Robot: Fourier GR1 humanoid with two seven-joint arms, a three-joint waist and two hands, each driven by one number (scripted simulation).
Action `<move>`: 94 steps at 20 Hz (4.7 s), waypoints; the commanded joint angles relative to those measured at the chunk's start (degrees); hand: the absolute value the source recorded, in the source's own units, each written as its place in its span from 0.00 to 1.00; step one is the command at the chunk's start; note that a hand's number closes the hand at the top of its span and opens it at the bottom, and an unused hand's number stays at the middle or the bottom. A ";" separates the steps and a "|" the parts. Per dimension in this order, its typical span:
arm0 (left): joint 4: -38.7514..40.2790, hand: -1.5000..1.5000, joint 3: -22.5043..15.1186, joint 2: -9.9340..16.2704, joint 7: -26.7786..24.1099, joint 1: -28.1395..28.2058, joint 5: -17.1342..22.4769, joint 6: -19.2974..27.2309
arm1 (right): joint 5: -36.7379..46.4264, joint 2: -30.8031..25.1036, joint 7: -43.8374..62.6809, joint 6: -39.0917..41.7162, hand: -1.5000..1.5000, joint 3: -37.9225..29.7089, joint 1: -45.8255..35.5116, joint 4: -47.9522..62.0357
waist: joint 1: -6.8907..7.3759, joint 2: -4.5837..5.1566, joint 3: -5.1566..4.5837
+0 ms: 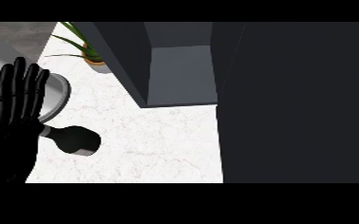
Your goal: Pick up the wine, place it into the cabinet and close the cabinet
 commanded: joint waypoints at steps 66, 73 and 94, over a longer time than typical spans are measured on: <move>6.23 0.00 24.43 15.66 20.24 11.54 52.57 -25.41 | -8.07 -2.32 34.51 2.55 0.00 8.00 0.91 -29.89 | 2.19 0.55 -1.64; 12.71 0.00 22.98 15.42 19.58 7.95 49.66 -28.63 | -10.61 -2.90 34.34 4.17 0.00 5.64 0.23 -29.30 | 2.08 0.59 -1.60; 38.47 0.00 22.47 10.52 0.51 -1.59 27.63 -34.42 | -10.40 -1.04 35.03 5.33 0.00 4.27 0.72 -30.12 | 1.76 0.58 -1.58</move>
